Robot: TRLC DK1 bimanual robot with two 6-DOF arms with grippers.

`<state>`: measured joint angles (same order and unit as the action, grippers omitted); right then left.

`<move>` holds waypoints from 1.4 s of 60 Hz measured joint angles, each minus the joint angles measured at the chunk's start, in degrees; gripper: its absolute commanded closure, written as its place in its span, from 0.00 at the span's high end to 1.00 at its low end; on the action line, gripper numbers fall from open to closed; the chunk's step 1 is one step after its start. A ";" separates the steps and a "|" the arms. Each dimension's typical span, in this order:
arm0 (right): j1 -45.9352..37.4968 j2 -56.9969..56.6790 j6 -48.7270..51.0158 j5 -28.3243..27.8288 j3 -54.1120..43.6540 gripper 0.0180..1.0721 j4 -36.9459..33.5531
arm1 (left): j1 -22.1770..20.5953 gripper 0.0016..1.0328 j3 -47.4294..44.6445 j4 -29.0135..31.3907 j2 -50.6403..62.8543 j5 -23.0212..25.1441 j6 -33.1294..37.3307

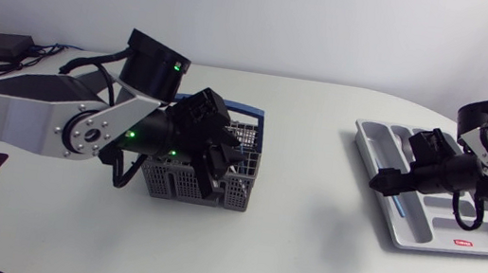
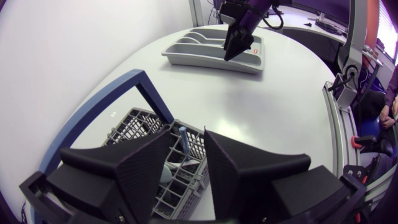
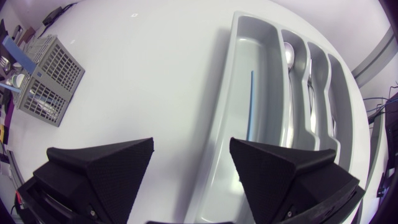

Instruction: Unload the cutlery basket into the drawer organizer.

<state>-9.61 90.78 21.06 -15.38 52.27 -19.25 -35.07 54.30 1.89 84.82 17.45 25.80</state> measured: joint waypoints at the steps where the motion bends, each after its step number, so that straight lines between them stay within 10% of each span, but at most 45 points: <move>1: 0.24 -0.42 0.00 0.00 -0.28 0.84 0.13 | 0.00 0.35 0.00 -0.13 0.02 0.00 0.00; 25: 2.43 -4.00 0.00 0.00 -3.50 0.84 1.40 | -0.63 0.12 0.00 -1.60 1.51 -0.22 -0.02; 56: 2.60 -5.51 0.00 0.00 -5.79 0.84 2.54 | -1.01 0.08 0.00 -2.32 1.31 -1.22 -0.26; 84: 7.61 -13.84 0.00 0.00 -6.64 0.84 -0.72 | -2.05 0.08 8.68 14.29 -10.73 -1.29 -1.62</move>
<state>-2.00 76.95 21.06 -15.38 45.63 -19.97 -37.12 62.98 16.19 74.08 16.16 24.18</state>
